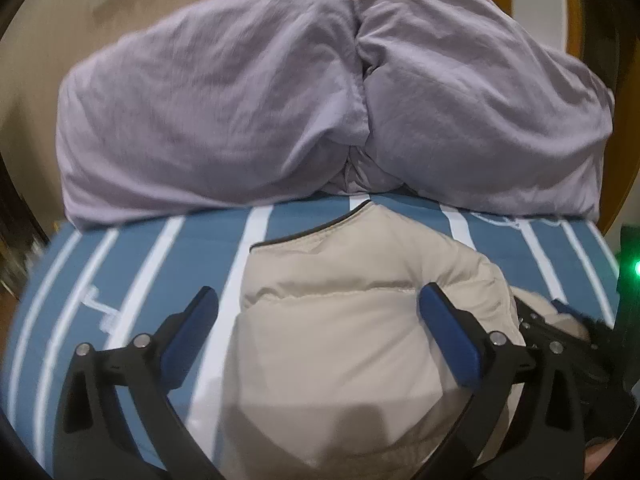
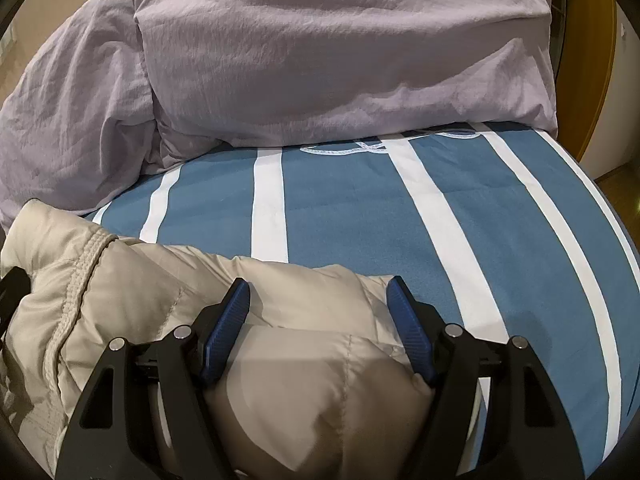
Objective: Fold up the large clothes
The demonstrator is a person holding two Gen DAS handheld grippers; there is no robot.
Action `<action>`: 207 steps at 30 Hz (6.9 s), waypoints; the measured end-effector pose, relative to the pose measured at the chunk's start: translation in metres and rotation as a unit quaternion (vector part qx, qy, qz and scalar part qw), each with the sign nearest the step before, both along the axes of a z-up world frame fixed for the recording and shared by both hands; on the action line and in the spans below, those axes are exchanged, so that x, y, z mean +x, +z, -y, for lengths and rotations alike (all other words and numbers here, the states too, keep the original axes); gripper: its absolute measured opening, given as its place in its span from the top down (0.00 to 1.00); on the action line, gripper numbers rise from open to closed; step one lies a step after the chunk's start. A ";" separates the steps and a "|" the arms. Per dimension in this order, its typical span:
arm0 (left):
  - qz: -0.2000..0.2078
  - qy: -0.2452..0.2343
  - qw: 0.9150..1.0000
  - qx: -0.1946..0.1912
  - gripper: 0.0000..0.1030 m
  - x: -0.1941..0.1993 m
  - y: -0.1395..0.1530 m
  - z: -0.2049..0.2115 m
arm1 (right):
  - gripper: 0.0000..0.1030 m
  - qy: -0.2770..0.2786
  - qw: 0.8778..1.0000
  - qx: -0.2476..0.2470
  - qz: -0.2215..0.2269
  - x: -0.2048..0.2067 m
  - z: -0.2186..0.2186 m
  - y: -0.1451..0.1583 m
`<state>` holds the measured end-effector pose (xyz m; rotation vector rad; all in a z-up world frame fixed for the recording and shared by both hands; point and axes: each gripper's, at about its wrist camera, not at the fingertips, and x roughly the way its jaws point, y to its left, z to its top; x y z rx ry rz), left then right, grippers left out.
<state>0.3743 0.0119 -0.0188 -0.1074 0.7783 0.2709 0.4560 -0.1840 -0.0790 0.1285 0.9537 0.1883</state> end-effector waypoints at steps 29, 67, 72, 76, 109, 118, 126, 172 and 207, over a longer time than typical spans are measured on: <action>-0.020 -0.019 0.997 -0.077 0.02 -0.009 -0.009 -0.027 | 0.23 0.011 0.999 0.049 -0.005 -0.011 0.025 0.011; -0.037 -0.079 0.933 -0.348 0.02 -0.086 -0.051 -0.072 | 0.01 0.096 0.930 0.326 -0.142 -0.085 0.100 -0.042; -0.028 -0.085 0.928 -0.363 0.14 -0.086 -0.049 -0.077 | 0.20 0.111 0.927 0.338 -0.118 -0.084 0.091 -0.034; -0.020 -0.088 0.930 -0.357 0.26 -0.081 -0.042 -0.085 | 0.36 0.117 0.927 0.340 -0.104 -0.079 0.086 -0.026; 0.052 -0.001 0.996 -0.075 0.20 -0.022 0.018 -0.127 | 0.32 0.130 0.968 0.204 0.061 -0.029 0.002 0.063; 0.043 -0.021 0.999 0.001 0.14 -0.002 0.011 -0.089 | 0.38 0.147 0.973 0.083 0.156 -0.017 -0.071 0.079; 0.055 -0.036 0.998 0.004 0.08 -0.002 -0.003 -0.088 | 0.40 0.145 0.981 0.023 0.126 0.008 -0.086 0.039; 0.096 -0.040 0.994 0.037 0.02 0.001 -0.025 -0.077 | 0.38 0.127 0.983 0.028 0.132 0.012 -0.089 0.005; 0.061 -0.020 0.998 -0.023 0.02 -0.161 0.008 -0.070 | 0.02 0.121 0.990 0.029 0.069 -0.156 -0.012 0.035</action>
